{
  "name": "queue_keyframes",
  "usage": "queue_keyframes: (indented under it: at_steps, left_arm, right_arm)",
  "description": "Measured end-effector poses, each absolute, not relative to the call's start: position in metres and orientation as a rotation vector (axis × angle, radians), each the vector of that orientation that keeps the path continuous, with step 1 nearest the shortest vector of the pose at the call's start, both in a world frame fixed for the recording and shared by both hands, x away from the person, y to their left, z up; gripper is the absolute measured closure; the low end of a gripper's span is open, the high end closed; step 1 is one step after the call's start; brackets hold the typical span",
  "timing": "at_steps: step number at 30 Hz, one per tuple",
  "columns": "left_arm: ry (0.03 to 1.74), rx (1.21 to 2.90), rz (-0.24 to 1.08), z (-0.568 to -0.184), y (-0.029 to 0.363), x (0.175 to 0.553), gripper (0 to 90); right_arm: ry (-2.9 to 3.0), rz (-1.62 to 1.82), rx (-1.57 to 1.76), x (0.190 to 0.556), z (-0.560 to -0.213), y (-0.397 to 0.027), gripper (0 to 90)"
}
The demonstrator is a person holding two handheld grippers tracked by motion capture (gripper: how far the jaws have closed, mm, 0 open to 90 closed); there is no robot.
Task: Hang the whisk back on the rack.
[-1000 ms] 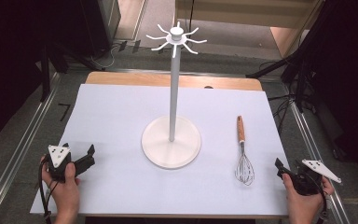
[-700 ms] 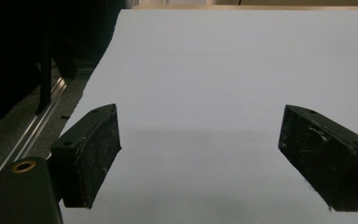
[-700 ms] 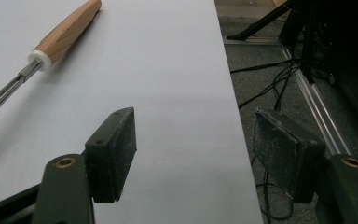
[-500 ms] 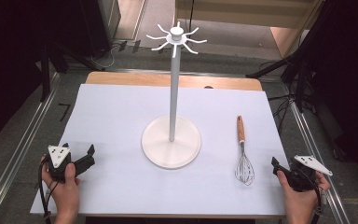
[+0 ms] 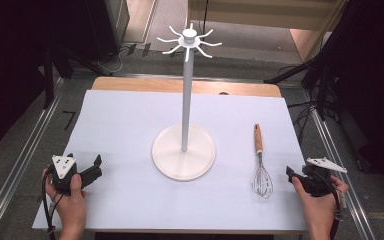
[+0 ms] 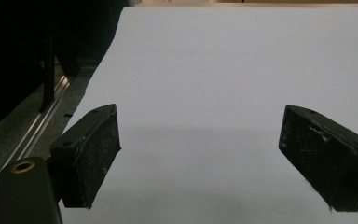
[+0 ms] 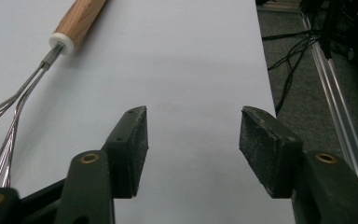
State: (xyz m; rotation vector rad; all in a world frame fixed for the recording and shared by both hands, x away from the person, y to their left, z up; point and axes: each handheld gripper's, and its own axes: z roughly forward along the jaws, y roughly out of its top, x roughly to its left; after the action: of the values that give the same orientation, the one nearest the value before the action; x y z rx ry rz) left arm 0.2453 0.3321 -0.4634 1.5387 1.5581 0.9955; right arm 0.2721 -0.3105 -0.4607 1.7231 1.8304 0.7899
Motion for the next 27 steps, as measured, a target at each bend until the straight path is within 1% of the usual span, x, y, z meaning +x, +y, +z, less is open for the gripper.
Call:
queue_keyframes:
  at_steps: [6,8,17,27]
  left_arm:
    - [1.552,1.533,0.998,-0.463,0.332,0.245,13.0]
    - [1.551,1.530,0.999,-0.464,0.332,0.245,13.0]
    - [1.551,1.523,1.000,-0.463,0.332,0.244,13.4]
    - [1.550,1.526,1.000,-0.463,0.332,0.244,13.4]
  right_arm:
    - [1.906,0.779,1.765,0.285,-0.453,-0.304,44.8]
    - [1.937,0.766,1.777,0.290,-0.451,-0.302,46.6]
    - [2.024,0.704,1.797,0.309,-0.444,-0.286,45.9]
    - [2.084,0.706,1.841,0.327,-0.435,-0.270,49.3]
